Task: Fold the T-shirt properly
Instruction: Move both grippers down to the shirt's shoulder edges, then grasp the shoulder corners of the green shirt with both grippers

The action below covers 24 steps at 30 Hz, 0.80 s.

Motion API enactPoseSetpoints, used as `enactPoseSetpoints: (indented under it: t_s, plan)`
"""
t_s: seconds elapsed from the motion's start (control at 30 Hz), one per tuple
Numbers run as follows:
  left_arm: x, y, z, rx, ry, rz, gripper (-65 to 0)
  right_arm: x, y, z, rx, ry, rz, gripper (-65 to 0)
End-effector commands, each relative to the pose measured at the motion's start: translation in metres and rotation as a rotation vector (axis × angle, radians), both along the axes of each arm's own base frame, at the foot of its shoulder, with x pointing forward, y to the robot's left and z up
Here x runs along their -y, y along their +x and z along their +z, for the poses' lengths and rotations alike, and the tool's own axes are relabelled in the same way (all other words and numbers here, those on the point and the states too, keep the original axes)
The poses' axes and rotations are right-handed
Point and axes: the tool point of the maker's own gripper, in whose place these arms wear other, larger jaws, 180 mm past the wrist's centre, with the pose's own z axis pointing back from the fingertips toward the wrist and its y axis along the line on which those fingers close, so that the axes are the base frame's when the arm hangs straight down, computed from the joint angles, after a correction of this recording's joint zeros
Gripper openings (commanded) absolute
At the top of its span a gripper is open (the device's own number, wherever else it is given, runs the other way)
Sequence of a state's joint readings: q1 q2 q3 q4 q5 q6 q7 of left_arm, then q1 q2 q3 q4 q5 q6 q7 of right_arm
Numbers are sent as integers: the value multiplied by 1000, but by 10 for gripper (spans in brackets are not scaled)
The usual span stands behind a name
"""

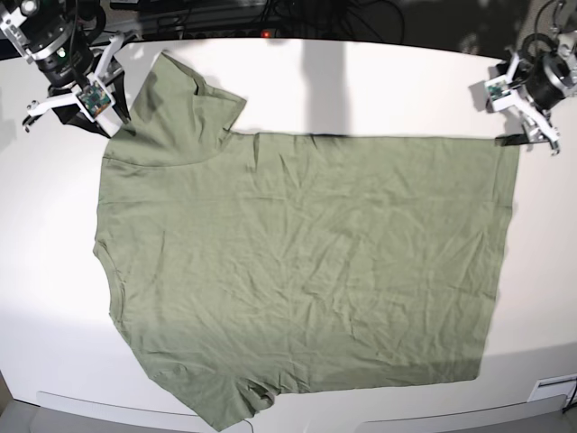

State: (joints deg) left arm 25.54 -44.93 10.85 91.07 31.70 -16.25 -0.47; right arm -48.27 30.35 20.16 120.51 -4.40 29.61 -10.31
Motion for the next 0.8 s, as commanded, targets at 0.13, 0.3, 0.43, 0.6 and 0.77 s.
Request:
enactPoseSetpoints:
  t_s: [0.13,0.3,0.43,0.6,0.77]
  plan:
    - [-18,12,-15,-16,118,35,-271,-3,4,9,32,3,19,-455]
    - [-39,-2,-46,-96,207,14,-338,-3,4,9,34,3,19,-455]
    - [-41,-14,-59,-136,236,-11,-344,-3,7,11,42,3,19,-455]
    - [-39,-15,-60,-138,235,-16,-344,-4,12,14,58,14,17,-455]
    - [-50,-14,-60,-130,320,-51,-344,-6,12,14,56,36,15,-455]
